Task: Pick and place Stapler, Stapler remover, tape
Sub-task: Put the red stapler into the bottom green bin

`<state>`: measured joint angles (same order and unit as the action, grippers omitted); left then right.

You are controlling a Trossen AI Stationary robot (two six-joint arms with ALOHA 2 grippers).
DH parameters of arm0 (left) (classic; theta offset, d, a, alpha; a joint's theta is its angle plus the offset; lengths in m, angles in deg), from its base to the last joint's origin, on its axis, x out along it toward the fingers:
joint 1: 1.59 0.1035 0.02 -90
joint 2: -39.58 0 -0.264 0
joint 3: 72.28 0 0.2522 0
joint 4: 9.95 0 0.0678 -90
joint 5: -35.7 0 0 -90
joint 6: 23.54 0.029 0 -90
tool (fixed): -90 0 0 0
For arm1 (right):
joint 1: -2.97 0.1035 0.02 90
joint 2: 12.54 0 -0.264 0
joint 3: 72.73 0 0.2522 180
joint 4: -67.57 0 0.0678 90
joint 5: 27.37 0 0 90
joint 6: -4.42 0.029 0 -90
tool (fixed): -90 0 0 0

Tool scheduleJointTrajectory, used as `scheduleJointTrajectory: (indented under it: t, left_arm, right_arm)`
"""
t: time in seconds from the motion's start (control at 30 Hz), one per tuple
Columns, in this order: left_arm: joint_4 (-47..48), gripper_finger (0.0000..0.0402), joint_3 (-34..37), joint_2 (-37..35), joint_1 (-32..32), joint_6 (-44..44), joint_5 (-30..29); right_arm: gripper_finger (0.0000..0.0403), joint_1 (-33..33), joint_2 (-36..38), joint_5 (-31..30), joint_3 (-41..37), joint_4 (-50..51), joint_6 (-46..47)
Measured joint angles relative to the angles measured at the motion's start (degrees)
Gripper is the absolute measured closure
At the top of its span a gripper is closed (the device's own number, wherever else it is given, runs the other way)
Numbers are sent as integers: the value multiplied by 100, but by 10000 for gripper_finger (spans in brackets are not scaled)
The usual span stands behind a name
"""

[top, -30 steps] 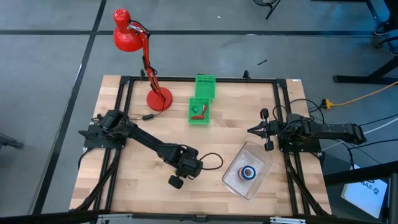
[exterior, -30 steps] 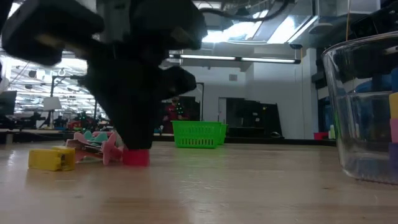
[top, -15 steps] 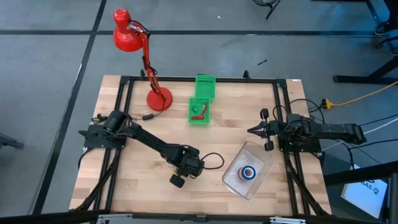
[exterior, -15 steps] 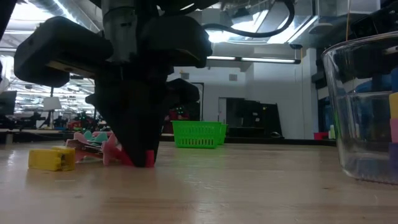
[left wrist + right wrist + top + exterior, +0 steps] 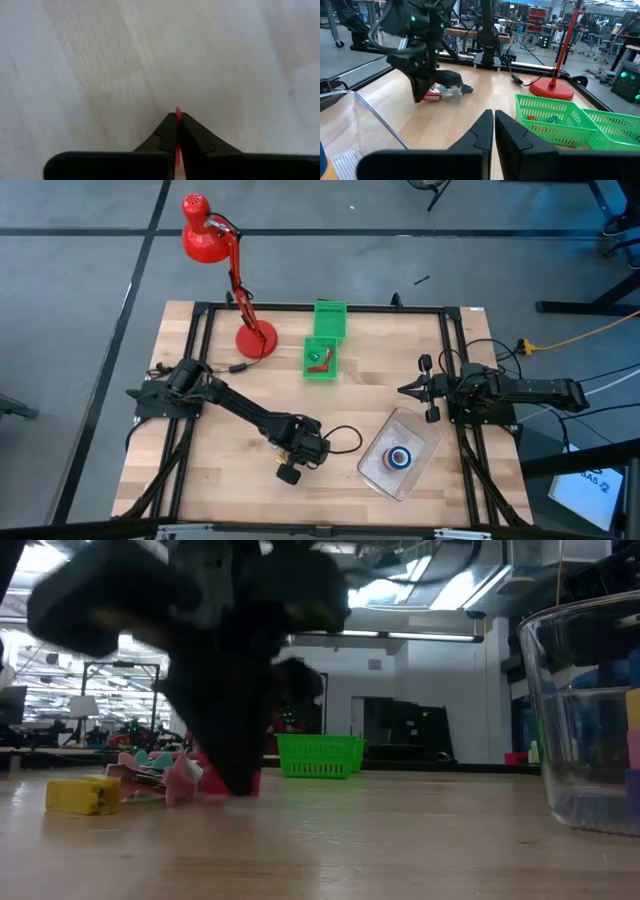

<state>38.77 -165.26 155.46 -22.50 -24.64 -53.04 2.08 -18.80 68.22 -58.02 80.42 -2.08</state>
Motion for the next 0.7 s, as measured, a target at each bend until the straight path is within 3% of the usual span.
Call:
scheduleJointTrajectory:
  t: [0.7]
  left_arm:
    - [235, 398, -512, -1003, 160, -320, -501]
  right_arm:
    - [382, -2, 0, 0, -1, 1, 0]
